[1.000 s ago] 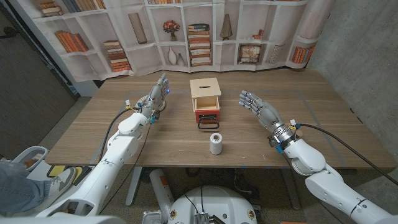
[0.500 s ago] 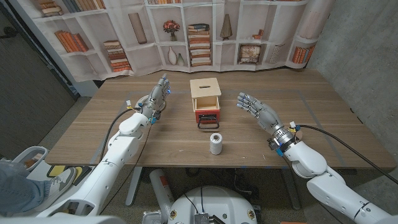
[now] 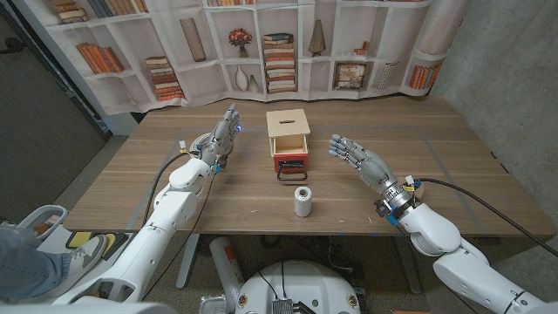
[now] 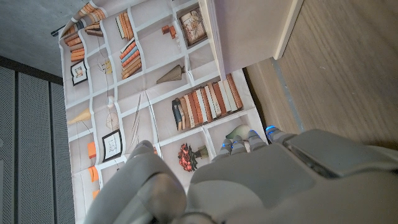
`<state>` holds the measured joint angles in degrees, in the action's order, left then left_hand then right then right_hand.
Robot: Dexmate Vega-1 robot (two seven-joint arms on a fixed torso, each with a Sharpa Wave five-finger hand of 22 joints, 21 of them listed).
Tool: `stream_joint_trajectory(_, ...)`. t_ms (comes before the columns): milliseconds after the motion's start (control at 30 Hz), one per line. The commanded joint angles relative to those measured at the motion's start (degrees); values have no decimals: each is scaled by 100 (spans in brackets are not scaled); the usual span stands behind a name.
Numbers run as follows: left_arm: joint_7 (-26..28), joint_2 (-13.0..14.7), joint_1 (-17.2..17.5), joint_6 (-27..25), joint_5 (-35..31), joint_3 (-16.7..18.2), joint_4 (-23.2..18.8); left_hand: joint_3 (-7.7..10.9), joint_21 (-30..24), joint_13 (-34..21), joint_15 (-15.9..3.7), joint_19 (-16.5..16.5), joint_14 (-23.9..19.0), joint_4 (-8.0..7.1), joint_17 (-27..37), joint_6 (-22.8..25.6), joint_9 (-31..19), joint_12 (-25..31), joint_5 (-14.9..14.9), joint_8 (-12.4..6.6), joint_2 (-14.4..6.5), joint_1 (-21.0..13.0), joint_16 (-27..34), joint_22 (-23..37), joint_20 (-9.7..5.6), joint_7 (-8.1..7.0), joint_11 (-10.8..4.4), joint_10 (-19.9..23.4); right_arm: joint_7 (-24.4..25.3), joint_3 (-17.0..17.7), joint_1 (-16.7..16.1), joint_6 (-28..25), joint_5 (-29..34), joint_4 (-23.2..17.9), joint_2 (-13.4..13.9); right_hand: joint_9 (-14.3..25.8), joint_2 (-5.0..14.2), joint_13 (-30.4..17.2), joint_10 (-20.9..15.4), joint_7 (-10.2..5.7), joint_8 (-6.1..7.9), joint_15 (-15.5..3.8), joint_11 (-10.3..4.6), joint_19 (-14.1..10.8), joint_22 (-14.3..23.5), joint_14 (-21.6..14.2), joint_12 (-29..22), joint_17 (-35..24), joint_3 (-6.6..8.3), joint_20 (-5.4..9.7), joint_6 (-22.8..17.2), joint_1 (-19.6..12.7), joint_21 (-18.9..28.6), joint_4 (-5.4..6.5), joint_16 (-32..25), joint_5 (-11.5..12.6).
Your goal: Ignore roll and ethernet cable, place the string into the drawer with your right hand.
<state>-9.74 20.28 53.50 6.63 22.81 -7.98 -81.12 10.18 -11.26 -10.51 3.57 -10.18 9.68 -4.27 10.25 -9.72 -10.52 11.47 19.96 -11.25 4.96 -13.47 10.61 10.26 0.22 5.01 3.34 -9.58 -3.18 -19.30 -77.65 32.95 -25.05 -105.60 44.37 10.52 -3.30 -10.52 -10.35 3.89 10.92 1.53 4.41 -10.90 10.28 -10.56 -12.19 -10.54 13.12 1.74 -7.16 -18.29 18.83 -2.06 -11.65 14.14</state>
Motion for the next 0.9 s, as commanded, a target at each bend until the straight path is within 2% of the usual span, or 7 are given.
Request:
stream_joint_trajectory(33,83,22,77,-36,-46,-23,-130,-25,-19,-11,18,-692,503,11,17,-190,-25,28,50,-38,13,-62,29,11,53,-9,-5,-269,99,9,-169,55,248,-125,60,20,49,-17,-30,-28,25,23,11,2,9,-16,-36,-18,-6,-2,6,-50,-14,-38,14,4)
stream_joint_trajectory(533,88,31,75,-70,-54,-77,-205,-42,-18,-11,11,-694,504,14,18,-187,-26,29,57,-34,8,-76,25,12,99,-12,1,-260,344,119,-405,185,656,-204,85,21,45,-19,24,-67,24,23,10,14,9,30,-10,-19,2,1,13,-98,-56,-78,42,8)
stream_joint_trajectory(733,66,39,59,-120,-70,-125,-194,-49,-18,-11,10,-694,503,15,19,-185,-27,29,59,-33,7,-81,25,13,105,-11,-3,-256,393,166,-488,165,807,-266,147,24,44,-28,130,-247,52,148,17,114,6,153,25,-24,24,-100,-41,-191,-155,-151,86,21)
stream_joint_trajectory(900,83,45,51,-129,-102,-144,-218,-53,-19,-11,6,-694,497,15,19,-185,-27,30,60,-32,5,-84,26,13,108,-13,-5,-252,483,216,-563,93,992,-332,195,27,48,-32,145,-285,78,195,41,144,4,204,25,-26,38,-118,-112,-238,-193,-183,99,24)
